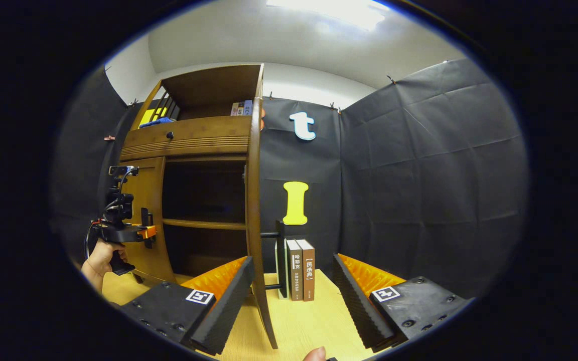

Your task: Open the right door of the double-door shoe cabinet with the right hand, and open the left door with the left hand.

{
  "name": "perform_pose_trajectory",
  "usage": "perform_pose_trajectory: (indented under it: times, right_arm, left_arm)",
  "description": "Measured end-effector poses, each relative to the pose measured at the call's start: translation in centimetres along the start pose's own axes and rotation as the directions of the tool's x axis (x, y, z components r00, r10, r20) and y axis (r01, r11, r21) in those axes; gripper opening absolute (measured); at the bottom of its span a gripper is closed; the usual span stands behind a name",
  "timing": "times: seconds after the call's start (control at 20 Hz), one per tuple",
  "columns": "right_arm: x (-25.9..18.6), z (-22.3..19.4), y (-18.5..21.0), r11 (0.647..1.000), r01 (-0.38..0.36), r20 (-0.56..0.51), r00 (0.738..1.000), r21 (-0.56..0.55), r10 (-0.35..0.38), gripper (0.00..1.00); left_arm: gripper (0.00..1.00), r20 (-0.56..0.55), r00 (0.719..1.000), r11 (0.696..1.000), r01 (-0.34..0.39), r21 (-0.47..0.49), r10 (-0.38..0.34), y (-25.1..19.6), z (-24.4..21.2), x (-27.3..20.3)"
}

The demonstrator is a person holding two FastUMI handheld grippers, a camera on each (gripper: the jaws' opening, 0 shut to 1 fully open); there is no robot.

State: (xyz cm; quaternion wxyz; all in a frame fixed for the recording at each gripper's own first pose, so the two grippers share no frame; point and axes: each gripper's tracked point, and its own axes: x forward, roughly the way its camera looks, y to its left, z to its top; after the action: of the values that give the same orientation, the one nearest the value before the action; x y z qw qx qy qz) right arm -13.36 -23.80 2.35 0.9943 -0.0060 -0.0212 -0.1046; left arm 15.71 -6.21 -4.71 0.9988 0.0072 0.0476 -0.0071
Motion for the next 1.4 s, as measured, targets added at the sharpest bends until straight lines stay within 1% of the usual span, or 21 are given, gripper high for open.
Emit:
perform_pose_trajectory:
  times: [0.15, 0.2, 0.25, 0.3, 0.35, 0.45, 0.5, 0.55, 0.65, 0.7, 0.95, 1.15, 1.2, 1.25, 1.4]
  right_arm:
    - [-0.2, -0.1, 1.3, 1.000, -0.020, -0.002, 1.000, -0.005, 0.020, 0.98]
    - [-0.2, -0.1, 1.8, 1.000, -0.028, -0.002, 1.000, -0.005, 0.028, 0.93]
    - [-0.3, -0.2, 2.4, 0.999, -0.038, -0.003, 0.999, -0.005, 0.038, 0.98]
    - [-0.4, -0.2, 3.0, 0.999, -0.049, -0.003, 0.999, -0.006, 0.049, 0.93]
    - [-0.5, -0.2, 3.5, 0.998, -0.056, -0.004, 0.998, -0.013, 0.056, 0.98]
    - [-0.5, -0.1, 4.6, 0.997, -0.073, 0.002, 0.997, -0.027, 0.073, 0.98]
    - [-0.5, -0.1, 5.2, 0.996, -0.082, 0.004, 0.997, -0.029, 0.083, 0.94]
    - [-0.5, -0.1, 5.7, 0.995, -0.092, 0.003, 0.996, -0.028, 0.093, 0.98]
    - [-0.7, -0.3, 6.8, 0.994, -0.111, -0.002, 0.994, -0.025, 0.111, 0.98]
    - [-0.8, -0.4, 7.3, 0.992, -0.120, -0.004, 0.993, -0.027, 0.120, 0.98]
    - [-0.8, -1.3, 9.2, 0.988, -0.154, -0.020, 0.988, -0.019, 0.154, 0.98]
    - [-0.6, -1.4, 10.4, 0.984, -0.177, -0.023, 0.984, -0.011, 0.177, 0.98]
    - [-0.6, -1.4, 10.8, 0.983, -0.184, -0.023, 0.983, -0.009, 0.184, 0.95]
    - [-0.5, -1.5, 11.2, 0.982, -0.190, -0.023, 0.981, -0.008, 0.190, 0.98]
    - [-0.4, -1.8, 12.2, 0.978, -0.207, -0.030, 0.978, -0.008, 0.207, 0.98]
  left_arm:
    - [0.27, 0.005, 1.000, 1.000, 0.006, 0.015, -0.006, 0.6, 0.0, -2.5]
    - [0.28, 0.001, 1.000, 1.000, 0.009, 0.012, -0.009, 0.9, 0.1, -3.4]
    - [0.27, 0.001, 1.000, 1.000, 0.012, 0.004, -0.012, 1.2, 0.1, -4.2]
    - [0.27, -0.002, 1.000, 1.000, 0.014, 0.002, -0.014, 1.5, 0.2, -4.9]
    - [0.26, -0.005, 1.000, 1.000, 0.014, 0.007, -0.014, 1.9, 0.1, -5.8]
    - [0.25, -0.009, 1.000, 1.000, 0.017, 0.009, -0.016, 2.5, 0.1, -7.1]
    - [0.25, -0.008, 1.000, 1.000, 0.021, 0.003, -0.021, 2.9, 0.2, -7.7]
    - [0.25, -0.008, 1.000, 1.000, 0.025, -0.006, -0.025, 3.2, 0.1, -8.4]
    - [0.24, -0.010, 1.000, 1.000, 0.024, -0.009, -0.024, 4.0, 0.1, -9.6]
    - [0.26, -0.010, 1.000, 1.000, 0.016, -0.006, -0.016, 4.4, 0.1, -10.3]
    - [0.22, -0.011, 1.000, 1.000, -0.018, -0.001, 0.018, 7.2, 0.1, -13.5]
    - [0.22, -0.018, 0.999, 0.999, -0.042, -0.007, 0.042, 9.6, 0.0, -15.6]
    - [0.21, -0.016, 0.998, 0.998, -0.054, -0.006, 0.054, 10.4, 0.1, -16.0]
    - [0.20, -0.016, 0.998, 0.998, -0.068, -0.005, 0.068, 11.1, 0.1, -16.6]
    - [0.18, -0.017, 0.995, 0.995, -0.101, -0.011, 0.101, 13.5, 0.0, -17.9]
